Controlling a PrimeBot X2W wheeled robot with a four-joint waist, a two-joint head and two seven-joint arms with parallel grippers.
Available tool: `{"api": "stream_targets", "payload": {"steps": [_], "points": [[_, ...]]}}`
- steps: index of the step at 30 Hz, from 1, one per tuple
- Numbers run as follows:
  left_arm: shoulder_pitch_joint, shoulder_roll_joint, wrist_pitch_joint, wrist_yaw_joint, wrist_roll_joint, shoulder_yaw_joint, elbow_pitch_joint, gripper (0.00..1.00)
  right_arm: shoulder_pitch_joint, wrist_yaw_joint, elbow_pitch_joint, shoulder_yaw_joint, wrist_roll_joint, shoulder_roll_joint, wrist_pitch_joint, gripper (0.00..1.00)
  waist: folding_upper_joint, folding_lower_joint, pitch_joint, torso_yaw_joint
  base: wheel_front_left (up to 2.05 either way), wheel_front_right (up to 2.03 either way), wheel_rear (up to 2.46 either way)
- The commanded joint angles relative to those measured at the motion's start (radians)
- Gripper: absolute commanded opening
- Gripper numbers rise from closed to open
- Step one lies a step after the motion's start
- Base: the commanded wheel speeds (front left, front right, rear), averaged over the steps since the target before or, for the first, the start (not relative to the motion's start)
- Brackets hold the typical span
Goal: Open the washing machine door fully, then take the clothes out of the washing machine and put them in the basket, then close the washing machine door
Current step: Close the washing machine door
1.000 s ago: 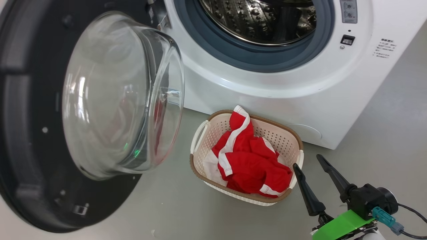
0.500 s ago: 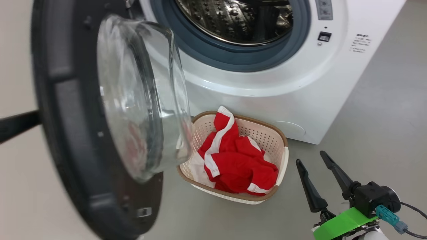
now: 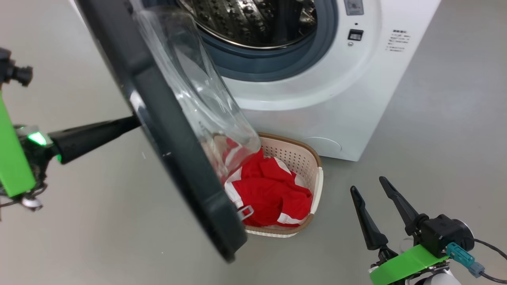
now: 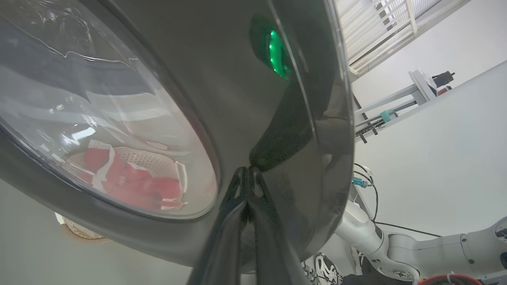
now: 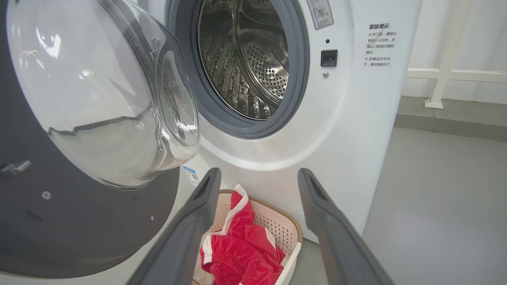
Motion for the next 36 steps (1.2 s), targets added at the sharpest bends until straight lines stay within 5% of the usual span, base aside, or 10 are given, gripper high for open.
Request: {"api": "stream_targets", "payload": {"steps": [1, 18, 36], "points": [[-0.057, 0.03, -0.018, -0.007, 0.014, 0.034, -0.034, 0.0, -0.026, 0.006, -0.028, 0.015, -0.001, 0.004, -0.006, 1.0, 0.0, 0.0, 0.014, -0.02, 0.0, 0.0, 0.0], [-0.145, -0.052, -0.256, -0.007, 0.097, -0.084, -0.029, 0.0, -0.063, 0.006, -0.039, 0.01, -0.004, 0.029, -0.006, 1.0, 0.0, 0.0, 0.072, -0.126, 0.0, 0.0, 0.0], [-0.248, 0.053, -0.474, -0.007, 0.097, -0.134, 0.085, 0.0, -0.086, 0.006, -0.066, 0.009, 0.031, 0.038, -0.006, 1.0, 0.0, 0.0, 0.146, -0.293, 0.0, 0.0, 0.0]]}}
